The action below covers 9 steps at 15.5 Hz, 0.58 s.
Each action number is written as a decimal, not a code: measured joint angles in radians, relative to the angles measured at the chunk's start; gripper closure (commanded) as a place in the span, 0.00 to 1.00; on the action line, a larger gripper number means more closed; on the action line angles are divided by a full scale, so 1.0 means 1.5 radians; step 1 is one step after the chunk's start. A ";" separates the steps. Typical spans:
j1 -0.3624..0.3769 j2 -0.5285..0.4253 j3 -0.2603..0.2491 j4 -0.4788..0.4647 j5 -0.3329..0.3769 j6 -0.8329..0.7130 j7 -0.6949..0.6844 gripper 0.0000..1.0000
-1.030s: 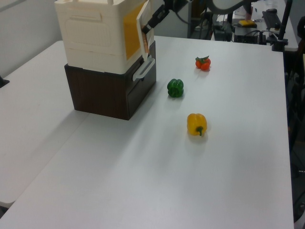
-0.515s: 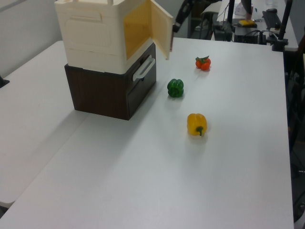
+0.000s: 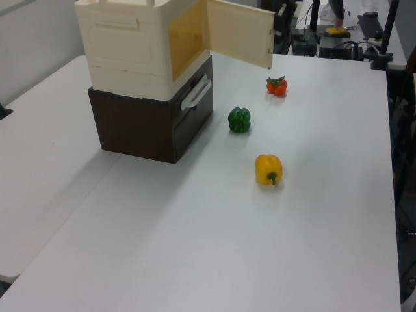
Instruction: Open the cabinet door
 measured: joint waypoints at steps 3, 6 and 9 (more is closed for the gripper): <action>-0.049 -0.015 -0.005 0.000 0.000 -0.064 -0.063 0.18; -0.074 -0.037 -0.016 0.000 0.000 -0.124 -0.098 0.00; -0.077 -0.060 -0.020 0.003 0.000 -0.148 -0.099 0.00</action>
